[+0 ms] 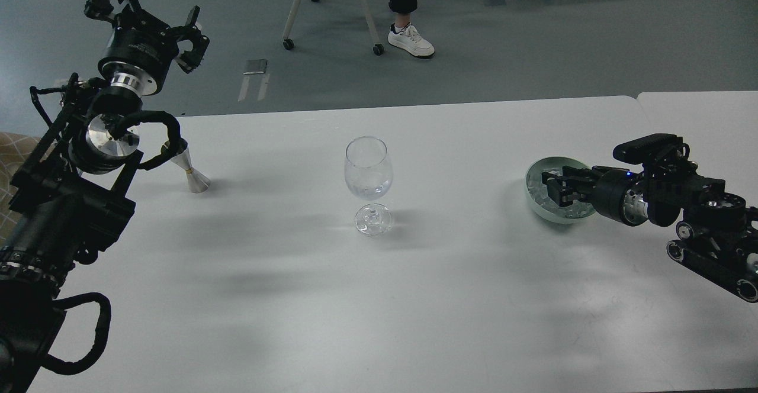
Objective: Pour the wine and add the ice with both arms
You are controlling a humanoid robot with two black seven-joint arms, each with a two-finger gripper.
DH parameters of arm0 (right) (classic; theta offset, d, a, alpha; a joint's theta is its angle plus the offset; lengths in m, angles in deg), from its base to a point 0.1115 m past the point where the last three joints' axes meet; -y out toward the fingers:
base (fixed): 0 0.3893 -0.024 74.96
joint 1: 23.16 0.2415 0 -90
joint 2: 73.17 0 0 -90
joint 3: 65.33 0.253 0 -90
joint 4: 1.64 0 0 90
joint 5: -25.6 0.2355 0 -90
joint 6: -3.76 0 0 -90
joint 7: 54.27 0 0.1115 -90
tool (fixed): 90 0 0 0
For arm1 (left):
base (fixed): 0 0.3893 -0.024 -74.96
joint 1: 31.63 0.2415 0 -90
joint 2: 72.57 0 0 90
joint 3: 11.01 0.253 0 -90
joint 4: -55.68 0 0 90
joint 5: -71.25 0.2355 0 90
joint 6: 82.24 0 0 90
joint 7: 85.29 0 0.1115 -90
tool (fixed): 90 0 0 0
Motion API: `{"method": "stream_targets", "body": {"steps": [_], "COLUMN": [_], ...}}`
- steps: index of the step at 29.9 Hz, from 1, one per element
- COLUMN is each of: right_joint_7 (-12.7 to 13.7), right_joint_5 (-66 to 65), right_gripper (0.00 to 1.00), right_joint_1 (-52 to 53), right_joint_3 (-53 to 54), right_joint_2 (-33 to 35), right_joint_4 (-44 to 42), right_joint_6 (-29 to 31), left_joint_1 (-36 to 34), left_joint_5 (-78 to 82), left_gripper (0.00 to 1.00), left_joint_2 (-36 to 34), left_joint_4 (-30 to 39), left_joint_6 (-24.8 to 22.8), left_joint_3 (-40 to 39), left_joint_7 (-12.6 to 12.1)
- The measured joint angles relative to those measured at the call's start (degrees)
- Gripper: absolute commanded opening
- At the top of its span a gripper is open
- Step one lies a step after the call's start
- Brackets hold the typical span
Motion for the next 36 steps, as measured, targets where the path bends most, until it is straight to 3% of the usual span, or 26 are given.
{"method": "stream_targets", "body": {"steps": [16, 19, 21, 36], "right_joint_7": [0.1, 0.1, 0.1, -0.2], "right_joint_5": [0.2, 0.3, 0.4, 0.8], "right_gripper": [0.27, 0.19, 0.0, 0.0], "right_joint_1": [0.1, 0.3, 0.4, -0.1], "right_joint_3": [0.0, 0.0, 0.0, 0.5], "right_joint_2": [-2.0, -2.0, -2.0, 2.1], "right_joint_4": [-3.6, -3.5, -3.4, 0.4], "right_joint_6": [-0.1, -0.1, -0.1, -0.5], "left_joint_1": [0.0, 0.0, 0.0, -0.2], "left_joint_5": [0.0, 0.0, 0.0, -0.3], "left_gripper": [0.97, 0.97, 0.97, 0.97], "left_joint_2": [0.1, 0.2, 0.2, 0.2], "left_joint_4": [-1.0, -1.0, -1.0, -1.0], "left_joint_6": [-0.1, 0.0, 0.1, 0.2], "left_joint_3": [0.0, 0.0, 0.0, 0.0], "left_joint_7": [0.0, 0.0, 0.0, -0.2]}}
